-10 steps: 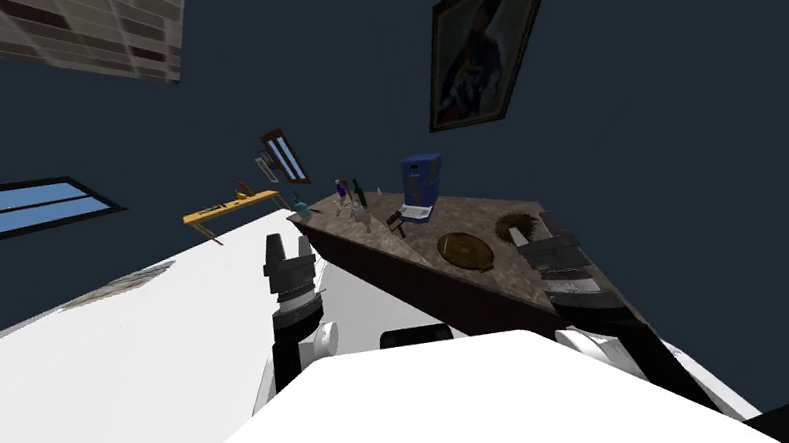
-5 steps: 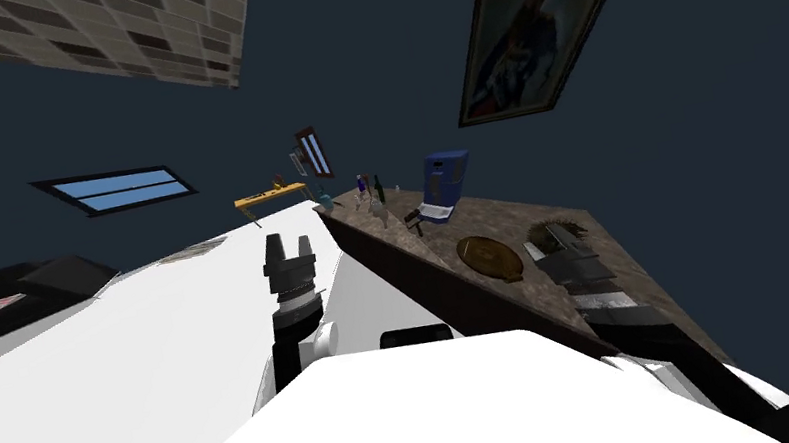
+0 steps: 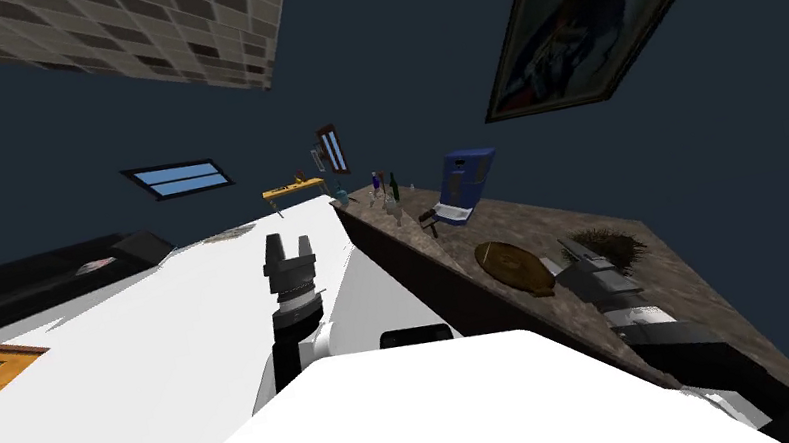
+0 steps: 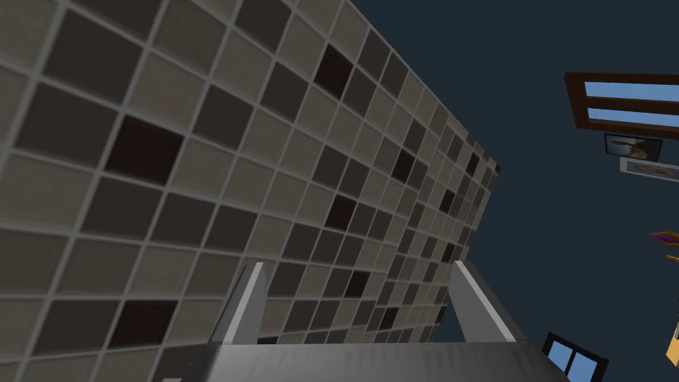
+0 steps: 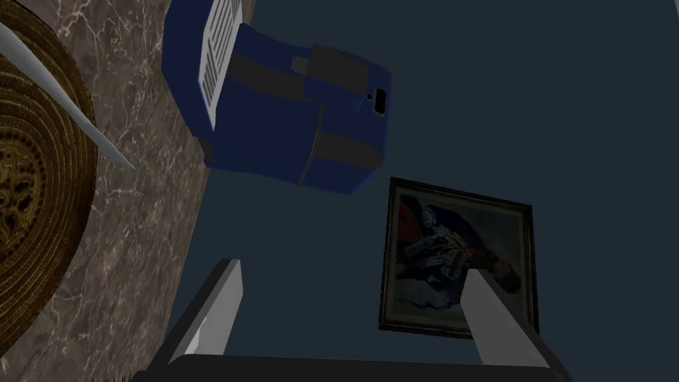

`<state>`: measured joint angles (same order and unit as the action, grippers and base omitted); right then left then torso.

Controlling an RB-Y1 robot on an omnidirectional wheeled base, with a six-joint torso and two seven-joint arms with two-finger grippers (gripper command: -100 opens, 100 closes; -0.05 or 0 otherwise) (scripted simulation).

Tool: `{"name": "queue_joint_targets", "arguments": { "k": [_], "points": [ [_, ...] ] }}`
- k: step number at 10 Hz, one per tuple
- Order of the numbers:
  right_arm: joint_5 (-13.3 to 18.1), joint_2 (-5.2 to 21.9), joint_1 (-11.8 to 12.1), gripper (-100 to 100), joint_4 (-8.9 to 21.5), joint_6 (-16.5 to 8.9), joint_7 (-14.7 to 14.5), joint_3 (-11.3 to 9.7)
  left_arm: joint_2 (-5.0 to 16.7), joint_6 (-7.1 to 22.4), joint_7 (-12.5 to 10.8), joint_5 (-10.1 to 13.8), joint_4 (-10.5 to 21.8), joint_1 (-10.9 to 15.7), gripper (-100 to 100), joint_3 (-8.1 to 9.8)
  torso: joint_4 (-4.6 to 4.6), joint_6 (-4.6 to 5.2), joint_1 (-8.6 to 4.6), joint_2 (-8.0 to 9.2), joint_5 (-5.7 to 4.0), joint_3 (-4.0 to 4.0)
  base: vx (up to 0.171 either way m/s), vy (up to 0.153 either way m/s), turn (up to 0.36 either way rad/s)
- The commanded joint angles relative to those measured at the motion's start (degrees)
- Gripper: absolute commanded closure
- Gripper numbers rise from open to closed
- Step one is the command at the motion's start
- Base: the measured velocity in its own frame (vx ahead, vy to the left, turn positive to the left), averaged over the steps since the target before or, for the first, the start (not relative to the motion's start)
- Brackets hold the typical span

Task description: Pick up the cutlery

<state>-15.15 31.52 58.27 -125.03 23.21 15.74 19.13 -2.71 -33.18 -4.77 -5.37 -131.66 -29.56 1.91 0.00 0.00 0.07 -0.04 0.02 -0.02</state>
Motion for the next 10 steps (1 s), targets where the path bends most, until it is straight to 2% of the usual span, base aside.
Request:
{"name": "queue_joint_targets", "arguments": {
  "k": [1, 2, 3, 5, 6, 7, 8, 10],
  "points": [
    [-0.18, 2.48, 2.86, -100, 1.27, -2.24, 1.0, 0.88, 0.0, 0.0, 0.0, 0.0, 0.0, 0.0, 0, 0.0, 0.0, 0.0, 0.0, 0.0, 0.0, 0.0, 0.061, 0.054, 0.342],
    [-0.22, 4.11, 4.69, -100, 2.08, -3.75, 1.67, 1.46, 0.0, 0.0, 0.0, 0.0, 0.0, 0.0, 0, 0.0, -0.02, 0.0, 0.07, -0.11, 0.01, -0.06, 0.068, 0.064, 0.476],
    [-0.22, 4.13, 5.44, -100, 2.08, -3.75, 1.67, 1.46, 0.0, 0.0, 0.0, 0.0, 0.0, 0.0, 0, 0.0, -0.04, -0.04, 0.09, -0.17, 0.02, -0.1, 0.052, 0.03, 0.122],
    [0.03, 7.34, 9.36, -100, 3.73, -7.24, 2.86, 2.23, 0.0, 0.0, 0.0, 0.0, 0.0, -0.01, 0, 0.0, -0.03, 0.02, 0.02, -0.12, 0.0, -0.07, 0.071, 0.041, 0.275],
    [0.03, 7.34, 9.99, -100, 3.73, -7.24, 2.86, 2.23, 0.0, 0.0, 0.0, 0.0, 0.0, -0.01, 0, 0.0, -0.05, -0.01, 0.08, -0.22, 0.01, -0.12, 0.073, 0.027, 0.146],
    [0.31, 8.89, 12.21, -100, 4.55, -9.18, 3.37, 2.44, 0.0, 0.0, 0.0, 0.0, 0.0, -0.02, 0, 0.01, -0.04, 0.06, 0.04, -0.18, 0.01, -0.11, 0.069, 0.015, 0.229],
    [0.31, 8.89, 12.21, -100, 4.55, -9.18, 3.37, 2.44, 0.0, 0.0, 0.0, 0.0, 0.0, -0.01, 0, 0.01, -0.04, 0.02, -0.01, -0.17, 0.0, -0.1, 0.053, 0.008, 0.115],
    [1.14, 11.8, 16.22, -100, 6.17, -12.64, 4.25, 2.53, 0.0, 0.0, 0.0, 0.0, 0.0, -0.01, 0, 0.01, -0.03, 0.02, 0.0, -0.15, -0.01, -0.09, 0.087, 0.027, 0.279]
  ]
}}
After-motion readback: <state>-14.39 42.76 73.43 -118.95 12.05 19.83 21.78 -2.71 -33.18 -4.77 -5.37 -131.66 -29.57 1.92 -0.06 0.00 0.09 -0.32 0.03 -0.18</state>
